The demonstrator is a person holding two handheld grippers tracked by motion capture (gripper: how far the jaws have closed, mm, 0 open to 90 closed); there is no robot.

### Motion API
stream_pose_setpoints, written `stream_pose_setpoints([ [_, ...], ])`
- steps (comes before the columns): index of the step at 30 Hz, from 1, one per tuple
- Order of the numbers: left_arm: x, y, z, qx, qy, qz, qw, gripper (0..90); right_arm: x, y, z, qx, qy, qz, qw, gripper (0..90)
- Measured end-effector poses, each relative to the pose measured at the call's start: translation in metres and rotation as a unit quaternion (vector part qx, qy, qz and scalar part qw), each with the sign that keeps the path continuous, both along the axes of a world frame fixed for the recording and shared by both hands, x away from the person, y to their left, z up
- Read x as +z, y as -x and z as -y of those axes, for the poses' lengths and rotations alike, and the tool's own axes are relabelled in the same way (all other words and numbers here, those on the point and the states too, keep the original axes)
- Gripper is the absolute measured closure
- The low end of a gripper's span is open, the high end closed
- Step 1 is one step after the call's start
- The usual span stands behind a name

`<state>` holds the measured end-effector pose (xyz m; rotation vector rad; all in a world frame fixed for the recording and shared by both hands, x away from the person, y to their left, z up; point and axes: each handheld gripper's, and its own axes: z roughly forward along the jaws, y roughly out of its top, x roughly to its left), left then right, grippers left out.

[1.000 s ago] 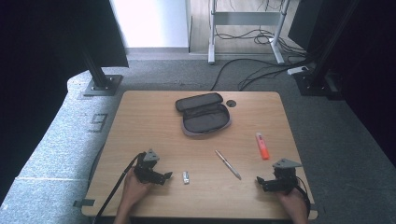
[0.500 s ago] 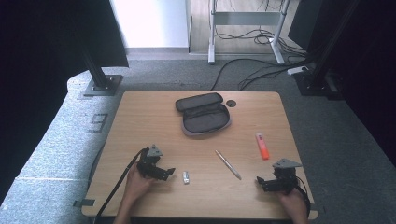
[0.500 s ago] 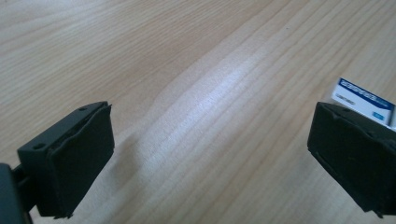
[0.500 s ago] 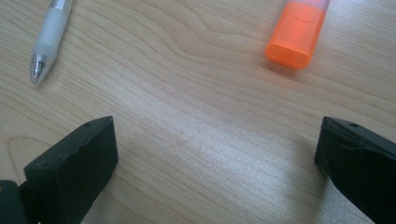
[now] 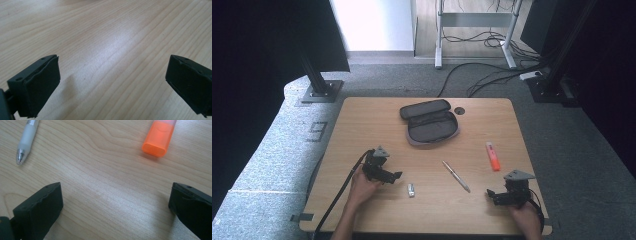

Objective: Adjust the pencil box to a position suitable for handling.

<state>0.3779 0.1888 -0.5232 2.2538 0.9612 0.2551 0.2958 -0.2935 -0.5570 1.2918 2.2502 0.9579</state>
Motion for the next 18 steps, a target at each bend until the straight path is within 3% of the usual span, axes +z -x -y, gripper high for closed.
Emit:
stream_pose_setpoints([
  [4, 0.003, -0.006, 0.003, -0.005, 0.004, -0.001, 1.0000, 0.0, 0.000, 0.000, 0.000, 0.000, 0.000, 0.000, 1.0000, 0.0],
  [8, 0.005, -0.011, 0.008, -0.007, -0.011, 0.006, 0.9999, 0.5, 0.000, 0.000, 0.000, 0.000, 0.000, 0.000, 1.0000, 0.0],
  [13, 0.012, -0.020, 0.013, 0.008, -0.025, 0.015, 0.9995, 4.4, 0.000, 0.000, 0.000, 0.000, 0.000, 0.000, 1.0000, 0.0],
  [18, 0.020, -0.029, 0.017, 0.010, -0.015, 0.017, 0.9997, 7.2, 0.000, 0.000, 0.000, 0.000, 0.000, 0.000, 1.0000, 0.0],
])
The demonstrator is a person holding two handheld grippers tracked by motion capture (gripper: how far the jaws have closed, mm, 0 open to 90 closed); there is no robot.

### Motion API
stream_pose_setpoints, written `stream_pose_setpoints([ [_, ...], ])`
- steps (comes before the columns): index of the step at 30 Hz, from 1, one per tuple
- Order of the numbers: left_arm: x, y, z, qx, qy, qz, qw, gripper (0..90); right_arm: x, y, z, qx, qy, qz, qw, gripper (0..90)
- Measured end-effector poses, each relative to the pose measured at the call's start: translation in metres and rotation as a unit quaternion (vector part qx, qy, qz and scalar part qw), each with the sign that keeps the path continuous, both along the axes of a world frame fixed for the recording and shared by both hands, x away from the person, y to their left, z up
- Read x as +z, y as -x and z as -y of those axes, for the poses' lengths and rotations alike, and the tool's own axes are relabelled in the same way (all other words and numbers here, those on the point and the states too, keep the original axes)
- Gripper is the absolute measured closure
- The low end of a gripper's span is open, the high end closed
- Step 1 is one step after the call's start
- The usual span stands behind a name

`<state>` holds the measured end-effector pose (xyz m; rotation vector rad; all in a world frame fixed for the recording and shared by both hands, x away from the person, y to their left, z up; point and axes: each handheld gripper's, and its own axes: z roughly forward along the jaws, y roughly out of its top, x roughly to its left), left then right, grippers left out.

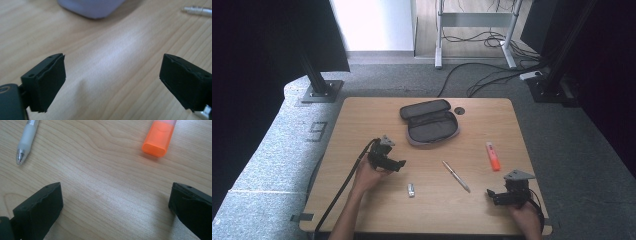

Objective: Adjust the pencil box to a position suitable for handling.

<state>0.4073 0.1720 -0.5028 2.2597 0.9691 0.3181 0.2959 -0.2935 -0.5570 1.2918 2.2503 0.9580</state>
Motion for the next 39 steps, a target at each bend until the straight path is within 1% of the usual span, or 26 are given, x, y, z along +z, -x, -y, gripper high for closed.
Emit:
stream_pose_setpoints([
  [2, 0.002, -0.004, 0.000, 0.001, 0.006, -0.005, 1.0000, 9.1, 0.000, 0.000, 0.000, 0.000, 0.000, 0.000, 1.0000, 0.0],
  [4, 0.003, -0.008, 0.003, -0.003, 0.000, -0.006, 1.0000, 10.5, 0.000, 0.000, 0.000, 0.000, 0.000, 0.000, 1.0000, 0.0],
  [5, 0.003, -0.009, 0.004, 0.000, 0.003, -0.005, 1.0000, 11.4, 0.000, 0.000, 0.000, 0.000, 0.000, 0.000, 1.0000, 0.0],
  [7, 0.005, -0.014, 0.006, -0.007, 0.007, -0.009, 0.9999, 13.5, 0.000, 0.000, 0.000, 0.000, 0.000, 0.000, 1.0000, 0.0],
  [10, 0.006, -0.020, 0.011, -0.007, -0.002, -0.007, 0.9999, 14.0, 0.000, 0.000, 0.000, 0.000, 0.000, 0.000, 1.0000, 0.0],
  [12, 0.008, -0.024, 0.013, -0.009, 0.000, -0.011, 0.9999, 14.3, 0.000, 0.000, 0.000, 0.000, 0.000, 0.000, 1.0000, 0.0],
  [14, 0.009, -0.025, 0.014, -0.008, -0.002, -0.009, 0.9999, 14.5, 0.000, 0.000, 0.000, 0.000, 0.000, 0.000, 1.0000, 0.0],
  [15, 0.010, -0.028, 0.017, -0.009, -0.006, -0.006, 0.9999, 14.9, 0.000, 0.000, 0.000, 0.000, 0.000, 0.000, 1.0000, 0.0],
  [16, 0.013, -0.030, 0.017, -0.009, 0.003, -0.001, 1.0000, 15.4, 0.000, 0.000, 0.000, 0.000, 0.000, 0.000, 1.0000, 0.0],
  [17, 0.014, -0.032, 0.017, -0.010, 0.002, -0.005, 0.9999, 15.9, 0.000, 0.000, 0.000, 0.000, 0.000, 0.000, 1.0000, 0.0],
  [20, 0.018, -0.037, 0.022, -0.008, -0.011, 0.002, 0.9999, 16.0, 0.000, 0.000, 0.000, 0.000, 0.000, 0.000, 1.0000, 0.0],
  [24, 0.023, -0.045, 0.025, -0.008, -0.006, -0.001, 1.0000, 16.8, 0.000, 0.000, 0.000, 0.000, 0.000, 0.000, 1.0000, 0.0],
  [25, 0.024, -0.046, 0.026, -0.008, -0.003, 0.002, 1.0000, 17.1, 0.000, 0.000, 0.000, 0.000, 0.000, 0.000, 1.0000, 0.0],
  [26, 0.025, -0.049, 0.028, -0.008, 0.000, -0.003, 1.0000, 17.8, 0.000, 0.000, 0.000, 0.000, 0.000, 0.000, 1.0000, 0.0],
  [28, 0.025, -0.051, 0.029, -0.006, -0.002, -0.003, 1.0000, 17.8, 0.000, 0.000, 0.000, 0.001, 0.001, 0.002, 1.0000, 0.0],
  [29, 0.025, -0.055, 0.032, -0.006, -0.008, -0.002, 0.9999, 17.9, 0.000, 0.000, 0.000, 0.001, 0.000, 0.001, 1.0000, 0.0],
  [32, 0.026, -0.062, 0.035, 0.000, -0.009, -0.005, 0.9999, 19.4, 0.000, 0.000, 0.000, 0.001, 0.001, 0.002, 1.0000, 0.0],
  [33, 0.026, -0.064, 0.037, 0.001, -0.013, -0.004, 0.9999, 20.1, 0.000, 0.000, 0.000, 0.001, 0.001, 0.002, 1.0000, 0.0],
  [36, 0.026, -0.068, 0.039, 0.002, -0.015, -0.001, 0.9999, 21.6, 0.000, 0.000, 0.000, 0.001, 0.001, 0.002, 1.0000, 0.0],
  [37, 0.026, -0.073, 0.040, 0.006, -0.011, -0.004, 0.9999, 21.9, 0.000, 0.000, 0.000, 0.001, 0.001, 0.002, 1.0000, 0.0],
  [39, 0.027, -0.077, 0.042, 0.007, -0.012, -0.005, 0.9999, 22.5, 0.000, 0.000, 0.000, 0.001, 0.001, 0.002, 1.0000, 0.0],
])
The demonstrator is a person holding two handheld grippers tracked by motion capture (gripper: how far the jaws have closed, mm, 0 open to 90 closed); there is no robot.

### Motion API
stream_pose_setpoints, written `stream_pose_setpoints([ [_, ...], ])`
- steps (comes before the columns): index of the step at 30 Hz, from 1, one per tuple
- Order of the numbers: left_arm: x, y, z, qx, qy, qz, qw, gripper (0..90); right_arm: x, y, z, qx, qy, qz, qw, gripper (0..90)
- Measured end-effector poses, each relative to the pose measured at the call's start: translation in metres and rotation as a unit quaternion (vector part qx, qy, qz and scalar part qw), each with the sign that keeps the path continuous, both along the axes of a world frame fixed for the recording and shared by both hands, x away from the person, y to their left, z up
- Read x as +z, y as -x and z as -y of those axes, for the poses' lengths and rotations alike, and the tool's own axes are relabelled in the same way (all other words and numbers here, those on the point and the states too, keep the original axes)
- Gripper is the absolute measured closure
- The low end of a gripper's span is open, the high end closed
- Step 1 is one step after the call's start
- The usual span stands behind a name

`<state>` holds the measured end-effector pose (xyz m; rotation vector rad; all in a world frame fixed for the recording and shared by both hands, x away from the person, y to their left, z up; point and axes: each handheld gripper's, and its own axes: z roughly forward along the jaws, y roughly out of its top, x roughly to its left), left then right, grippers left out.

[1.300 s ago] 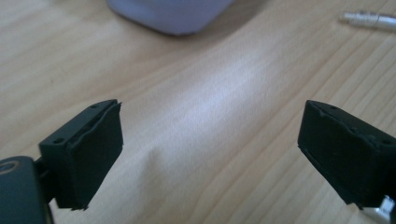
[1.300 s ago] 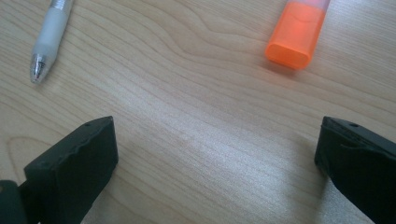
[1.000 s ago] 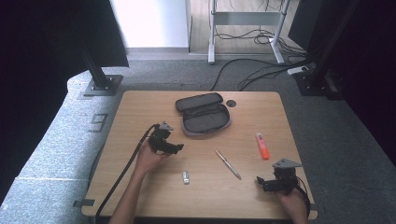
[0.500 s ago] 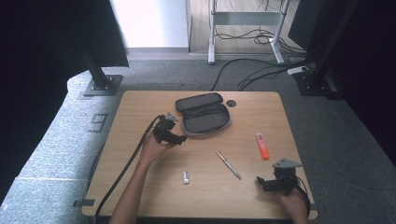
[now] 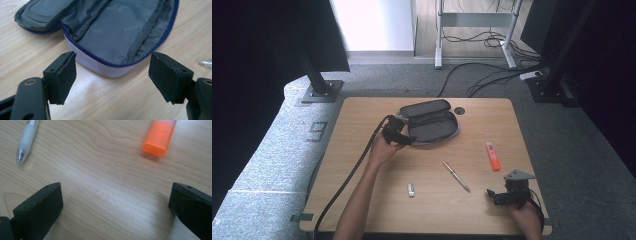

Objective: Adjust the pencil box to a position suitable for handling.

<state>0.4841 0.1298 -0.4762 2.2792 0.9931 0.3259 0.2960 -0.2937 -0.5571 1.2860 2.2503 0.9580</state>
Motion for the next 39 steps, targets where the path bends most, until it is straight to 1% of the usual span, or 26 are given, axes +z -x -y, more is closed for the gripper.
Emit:
stream_pose_setpoints([
  [1, 0.000, 0.000, 0.000, 0.000, 0.000, 0.000, 1.0000, 22.6, 0.000, 0.000, 0.000, 0.000, 0.000, 0.001, 1.0000, 0.0],
  [3, 0.001, -0.006, 0.002, 0.001, 0.004, 0.000, 1.0000, 23.7, 0.000, 0.000, 0.000, 0.000, -0.001, 0.001, 1.0000, 0.0],
  [5, 0.002, -0.008, 0.003, 0.000, 0.001, -0.001, 1.0000, 24.1, 0.000, 0.000, 0.000, 0.000, 0.000, 0.000, 1.0000, 0.0],
  [6, 0.002, -0.011, 0.005, 0.001, -0.009, -0.001, 1.0000, 24.4, 0.000, 0.000, 0.000, 0.000, 0.000, 0.001, 1.0000, 0.0],
  [7, 0.002, -0.011, 0.005, 0.001, -0.009, -0.001, 1.0000, 24.6, 0.000, 0.000, 0.000, 0.000, 0.000, 0.001, 1.0000, 0.0],
  [8, 0.002, -0.014, 0.007, 0.001, -0.010, 0.000, 0.9999, 25.6, 0.000, 0.000, 0.000, 0.000, -0.001, 0.001, 1.0000, 0.0],
  [10, 0.001, -0.018, 0.006, 0.007, -0.004, -0.004, 1.0000, 26.3, 0.000, 0.000, 0.000, 0.000, 0.000, 0.001, 1.0000, 0.0],
  [13, -0.002, -0.023, 0.005, 0.015, -0.007, -0.008, 0.9998, 28.4, 0.000, 0.000, 0.000, 0.001, 0.000, 0.000, 1.0000, 0.0],
  [15, -0.006, -0.027, 0.003, 0.021, -0.002, -0.014, 0.9997, 33.3, 0.000, 0.000, 0.000, 0.001, 0.000, 0.000, 1.0000, 0.0],
  [17, -0.009, -0.029, 0.002, 0.024, 0.001, -0.015, 0.9996, 36.7, 0.000, 0.000, 0.000, 0.001, 0.000, 0.000, 1.0000, 0.0],
  [21, -0.017, -0.031, 0.004, 0.032, -0.001, -0.019, 0.9993, 43.5, 0.000, 0.000, 0.000, 0.002, 0.000, 0.000, 1.0000, 0.0],
  [26, -0.027, -0.033, 0.006, 0.040, -0.011, -0.028, 0.9988, 47.0, 0.000, 0.000, 0.000, 0.002, 0.000, 0.000, 1.0000, 0.0],
  [27, -0.029, -0.034, 0.005, 0.039, -0.010, -0.032, 0.9987, 47.2, 0.000, 0.000, 0.000, 0.002, -0.001, 0.001, 1.0000, 0.0],
  [28, -0.030, -0.034, 0.005, 0.039, -0.008, -0.035, 0.9986, 49.3, 0.000, 0.000, 0.000, 0.002, 0.000, 0.001, 1.0000, 0.0],
  [30, -0.032, -0.034, 0.006, 0.041, -0.010, -0.033, 0.9985, 50.9, 0.000, 0.000, 0.000, 0.002, -0.001, 0.001, 1.0000, 0.0],
  [33, -0.033, -0.034, 0.007, 0.042, -0.012, -0.034, 0.9985, 55.7, 0.000, 0.000, 0.000, 0.002, 0.000, 0.001, 1.0000, 0.0],
  [34, -0.034, -0.033, 0.008, 0.039, -0.013, -0.036, 0.9985, 57.6, 0.000, 0.000, 0.000, 0.002, -0.001, 0.000, 1.0000, 0.0],
  [35, -0.034, -0.032, 0.008, 0.036, -0.018, -0.036, 0.9985, 59.4, 0.000, 0.000, 0.000, 0.003, 0.000, 0.000, 1.0000, 0.0],
  [39, -0.035, -0.030, 0.008, 0.035, -0.022, -0.034, 0.9986, 66.0, 0.000, 0.000, 0.000, 0.003, 0.000, 0.000, 1.0000, 0.0],
])
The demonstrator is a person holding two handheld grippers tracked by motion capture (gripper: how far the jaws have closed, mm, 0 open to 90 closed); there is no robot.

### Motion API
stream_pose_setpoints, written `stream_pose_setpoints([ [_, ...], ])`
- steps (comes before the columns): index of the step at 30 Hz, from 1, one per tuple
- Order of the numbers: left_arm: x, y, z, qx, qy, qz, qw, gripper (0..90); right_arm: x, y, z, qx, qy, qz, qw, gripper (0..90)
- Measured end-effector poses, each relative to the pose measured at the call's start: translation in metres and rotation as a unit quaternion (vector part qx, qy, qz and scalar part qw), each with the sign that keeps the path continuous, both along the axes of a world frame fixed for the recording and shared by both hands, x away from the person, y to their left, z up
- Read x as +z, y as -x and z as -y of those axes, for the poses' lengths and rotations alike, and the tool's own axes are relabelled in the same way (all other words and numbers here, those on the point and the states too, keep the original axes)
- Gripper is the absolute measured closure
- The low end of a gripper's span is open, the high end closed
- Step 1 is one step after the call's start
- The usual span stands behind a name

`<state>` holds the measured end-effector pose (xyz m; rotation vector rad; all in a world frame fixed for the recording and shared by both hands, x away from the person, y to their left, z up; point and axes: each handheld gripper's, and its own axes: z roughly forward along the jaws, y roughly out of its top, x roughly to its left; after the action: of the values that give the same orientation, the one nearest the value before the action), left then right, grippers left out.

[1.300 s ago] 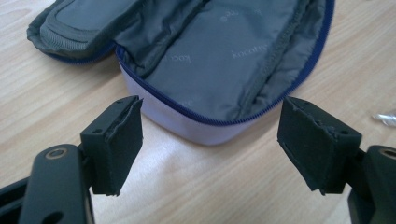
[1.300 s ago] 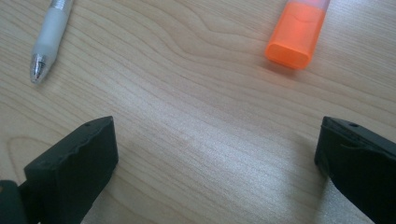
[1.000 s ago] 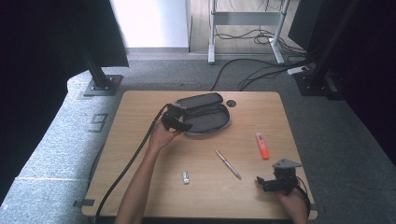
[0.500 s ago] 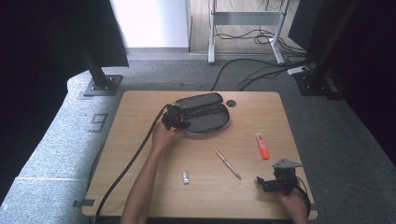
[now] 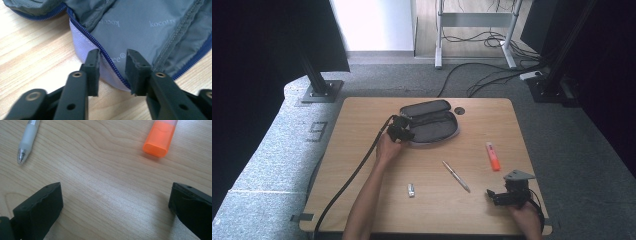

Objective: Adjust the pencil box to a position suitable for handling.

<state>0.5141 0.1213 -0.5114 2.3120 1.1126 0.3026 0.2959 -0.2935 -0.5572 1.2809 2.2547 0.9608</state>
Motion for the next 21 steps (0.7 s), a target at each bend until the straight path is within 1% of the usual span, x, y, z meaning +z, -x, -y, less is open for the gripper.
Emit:
stream_pose_setpoints([
  [4, -0.001, 0.003, -0.002, -0.002, 0.004, 0.000, 1.0000, 69.3, 0.000, 0.000, 0.000, 0.000, 0.000, 0.001, 1.0000, 0.0],
  [8, -0.001, 0.008, -0.002, -0.010, -0.002, 0.003, 0.9999, 70.3, 0.000, 0.000, 0.000, 0.000, 0.000, 0.000, 1.0000, 0.0],
  [12, -0.002, 0.012, -0.002, -0.013, -0.001, 0.007, 0.9999, 71.1, 0.000, 0.000, 0.000, 0.000, 0.000, -0.001, 1.0000, 0.0],
  [14, -0.002, 0.018, -0.003, -0.019, -0.002, 0.009, 0.9998, 71.2, 0.000, 0.000, 0.000, 0.000, 0.000, 0.000, 1.0000, 0.0],
  [16, -0.002, 0.019, -0.003, -0.020, -0.002, 0.009, 0.9997, 71.2, 0.000, 0.000, 0.000, 0.000, 0.000, 0.000, 1.0000, 0.0],
  [18, -0.002, 0.025, -0.003, -0.026, -0.005, 0.011, 0.9996, 71.3, 0.000, 0.000, 0.000, 0.000, 0.001, -0.001, 1.0000, 0.0],
  [20, -0.002, 0.026, -0.003, -0.028, -0.004, 0.011, 0.9995, 71.3, 0.000, 0.000, 0.000, 0.000, 0.000, 0.000, 1.0000, 0.0],
  [21, -0.002, 0.029, -0.004, -0.032, -0.005, 0.011, 0.9994, 71.3, 0.000, 0.000, 0.000, 0.000, 0.000, 0.000, 1.0000, 0.0],
])
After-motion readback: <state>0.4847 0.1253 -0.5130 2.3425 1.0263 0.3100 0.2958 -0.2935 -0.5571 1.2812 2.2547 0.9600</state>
